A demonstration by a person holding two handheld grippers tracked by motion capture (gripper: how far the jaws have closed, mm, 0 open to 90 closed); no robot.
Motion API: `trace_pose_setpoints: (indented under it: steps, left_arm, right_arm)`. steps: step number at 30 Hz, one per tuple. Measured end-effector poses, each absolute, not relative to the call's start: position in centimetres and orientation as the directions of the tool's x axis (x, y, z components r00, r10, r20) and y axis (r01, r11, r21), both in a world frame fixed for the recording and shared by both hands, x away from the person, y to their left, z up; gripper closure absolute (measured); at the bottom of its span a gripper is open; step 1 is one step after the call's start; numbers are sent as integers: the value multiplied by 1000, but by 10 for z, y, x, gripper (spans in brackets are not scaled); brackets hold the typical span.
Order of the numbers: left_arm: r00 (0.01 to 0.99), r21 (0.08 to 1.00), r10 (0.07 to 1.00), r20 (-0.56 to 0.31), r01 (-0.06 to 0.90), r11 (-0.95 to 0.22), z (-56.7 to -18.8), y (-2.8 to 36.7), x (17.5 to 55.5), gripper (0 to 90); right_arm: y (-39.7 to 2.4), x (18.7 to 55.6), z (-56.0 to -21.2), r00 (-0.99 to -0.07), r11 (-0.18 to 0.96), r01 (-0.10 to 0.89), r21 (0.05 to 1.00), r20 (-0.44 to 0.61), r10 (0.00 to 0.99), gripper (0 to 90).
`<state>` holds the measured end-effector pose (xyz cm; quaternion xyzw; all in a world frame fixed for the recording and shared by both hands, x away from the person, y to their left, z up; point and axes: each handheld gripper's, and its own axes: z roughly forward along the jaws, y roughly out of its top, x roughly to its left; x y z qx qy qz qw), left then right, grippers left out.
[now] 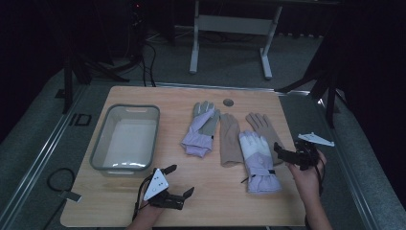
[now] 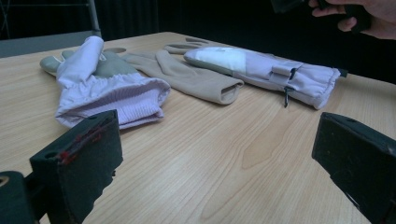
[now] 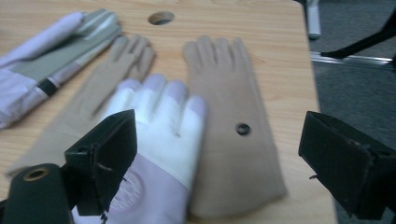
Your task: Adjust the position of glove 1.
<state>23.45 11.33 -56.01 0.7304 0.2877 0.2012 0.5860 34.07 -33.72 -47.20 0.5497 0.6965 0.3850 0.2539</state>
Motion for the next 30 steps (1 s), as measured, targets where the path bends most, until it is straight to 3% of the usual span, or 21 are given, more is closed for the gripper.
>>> trace_pose_setpoints:
  steps: [19, 30]
  left_arm:
    - [760, 973, 648, -48, 183, -143, -560, 113, 235, 17]
    - [755, 973, 654, -55, 187, -134, -560, 114, 235, 17]
  right_arm:
    - [-274, 384, -446, -378, 164, 549, 819, 70, 923, 149]
    - [-204, 414, -452, -472, 228, 545, 807, 71, 879, 241]
